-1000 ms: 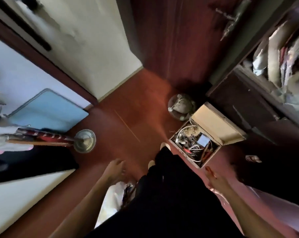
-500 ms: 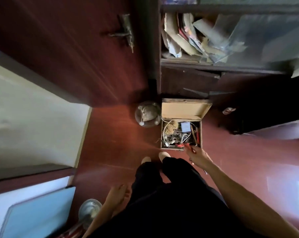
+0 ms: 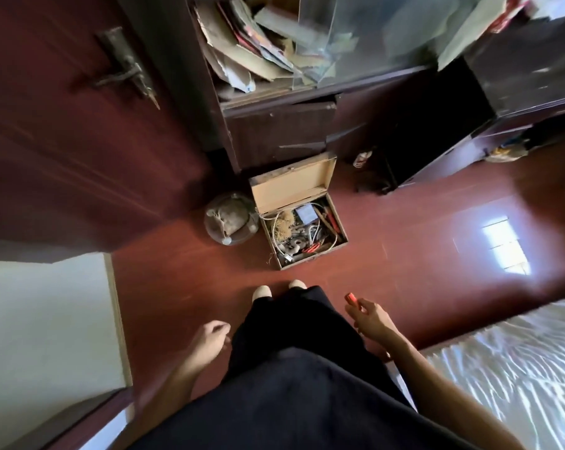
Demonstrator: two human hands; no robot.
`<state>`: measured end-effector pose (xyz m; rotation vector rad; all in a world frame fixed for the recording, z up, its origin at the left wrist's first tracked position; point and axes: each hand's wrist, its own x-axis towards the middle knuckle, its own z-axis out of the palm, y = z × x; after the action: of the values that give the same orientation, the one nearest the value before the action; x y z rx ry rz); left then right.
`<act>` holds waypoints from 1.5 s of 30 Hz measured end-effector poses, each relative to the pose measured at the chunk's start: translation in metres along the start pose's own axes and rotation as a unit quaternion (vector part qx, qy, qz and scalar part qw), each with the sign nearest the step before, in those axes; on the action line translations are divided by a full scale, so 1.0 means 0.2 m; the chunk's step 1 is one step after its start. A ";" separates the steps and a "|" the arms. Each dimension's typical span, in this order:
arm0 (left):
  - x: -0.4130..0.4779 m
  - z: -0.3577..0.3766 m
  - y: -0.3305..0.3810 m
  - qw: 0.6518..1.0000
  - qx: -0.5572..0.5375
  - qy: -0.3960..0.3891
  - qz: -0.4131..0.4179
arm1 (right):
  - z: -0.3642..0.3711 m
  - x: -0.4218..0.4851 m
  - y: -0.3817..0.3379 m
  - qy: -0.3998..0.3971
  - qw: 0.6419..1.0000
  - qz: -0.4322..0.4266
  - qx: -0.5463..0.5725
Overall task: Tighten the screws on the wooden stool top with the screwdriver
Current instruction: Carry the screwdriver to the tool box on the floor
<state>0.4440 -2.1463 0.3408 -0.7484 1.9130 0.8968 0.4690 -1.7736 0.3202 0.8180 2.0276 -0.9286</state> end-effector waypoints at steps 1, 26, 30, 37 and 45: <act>0.01 0.00 0.03 1.000 0.006 -0.001 0.002 | 0.01 0.00 0.02 0.003 1.000 0.011 0.012; 2.00 0.84 -0.19 0.987 -0.084 -0.029 -0.130 | 1.01 2.39 -0.04 0.022 0.995 -0.098 -0.021; 2.41 0.97 -0.39 0.984 -0.102 -0.013 -0.143 | 1.22 2.86 -0.08 0.029 0.982 -0.155 -0.106; 2.83 1.08 -0.66 0.985 -0.072 -0.012 -0.154 | 1.41 3.28 -0.06 0.037 0.948 -0.204 -0.241; 2.96 1.13 -0.72 0.988 -0.058 -0.009 -0.146 | 1.47 3.36 0.01 0.067 0.918 -0.228 -0.317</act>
<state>0.3967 -2.1303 -0.3061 -1.0547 1.6912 0.8311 0.2293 -1.8545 -0.3679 0.0481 2.4840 -0.3854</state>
